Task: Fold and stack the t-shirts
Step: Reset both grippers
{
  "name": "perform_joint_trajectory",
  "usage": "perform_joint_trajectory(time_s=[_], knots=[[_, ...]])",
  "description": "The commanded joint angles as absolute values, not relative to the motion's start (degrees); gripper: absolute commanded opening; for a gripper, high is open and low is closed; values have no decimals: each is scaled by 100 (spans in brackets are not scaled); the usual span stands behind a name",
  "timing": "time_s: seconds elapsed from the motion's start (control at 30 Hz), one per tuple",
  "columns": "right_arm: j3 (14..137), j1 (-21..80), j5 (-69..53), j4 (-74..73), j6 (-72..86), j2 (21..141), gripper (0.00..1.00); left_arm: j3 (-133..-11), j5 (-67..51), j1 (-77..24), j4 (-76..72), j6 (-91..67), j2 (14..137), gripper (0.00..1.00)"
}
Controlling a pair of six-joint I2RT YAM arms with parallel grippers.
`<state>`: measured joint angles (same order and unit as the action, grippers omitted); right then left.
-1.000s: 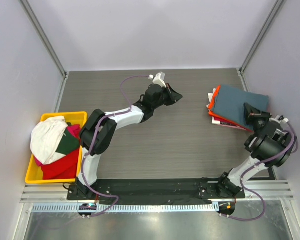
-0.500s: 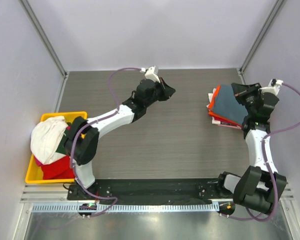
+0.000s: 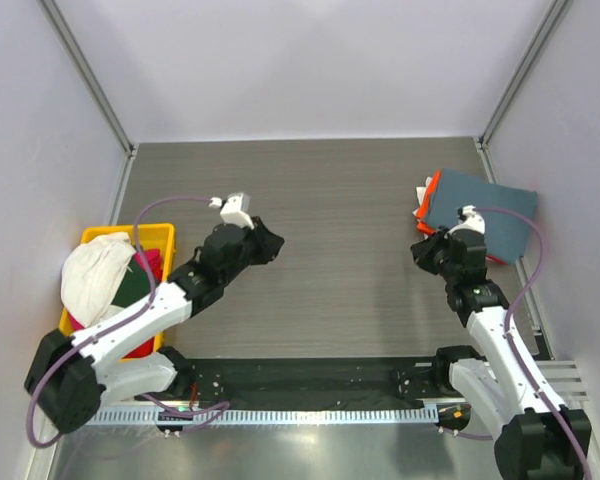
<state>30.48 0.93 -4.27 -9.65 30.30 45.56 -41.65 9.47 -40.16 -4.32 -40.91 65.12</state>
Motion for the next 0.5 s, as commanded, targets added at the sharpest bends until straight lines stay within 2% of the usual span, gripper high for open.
perform_joint_trajectory(time_s=[0.0,0.07,0.1,0.13,0.17,0.2,0.27,0.3,0.37,0.47], knots=[[2848,744,594,-1309,2909,4333,17,-3728,1265,-4017,-19,-3999,5759,30],[2786,1001,887,-1301,2927,4377,35,-3412,1336,-4017,263,-3973,5251,39],[2690,1159,914,-1257,2970,4464,53,-3314,1397,-4017,464,-3964,5108,50],[2637,1230,905,-1048,2988,4552,60,-3218,1432,-4017,570,-3955,4941,56],[2672,1257,940,-1168,2945,4744,71,-3043,1476,-4017,667,-3946,4792,63],[2715,1318,914,-1143,2918,4790,76,-2945,1546,-4017,807,-3938,4494,76],[2681,1406,870,-985,2848,4790,85,-2655,1617,-4017,931,-3868,4220,89],[2663,1441,879,-897,2830,4773,91,-2567,1765,-4017,984,-3832,3949,93],[2593,1441,931,-800,2830,4746,93,-2330,1898,-4017,1185,-3675,3710,100],[2435,1433,1151,-677,2848,4492,93,-1987,2188,-4017,1301,-3481,3332,100]])
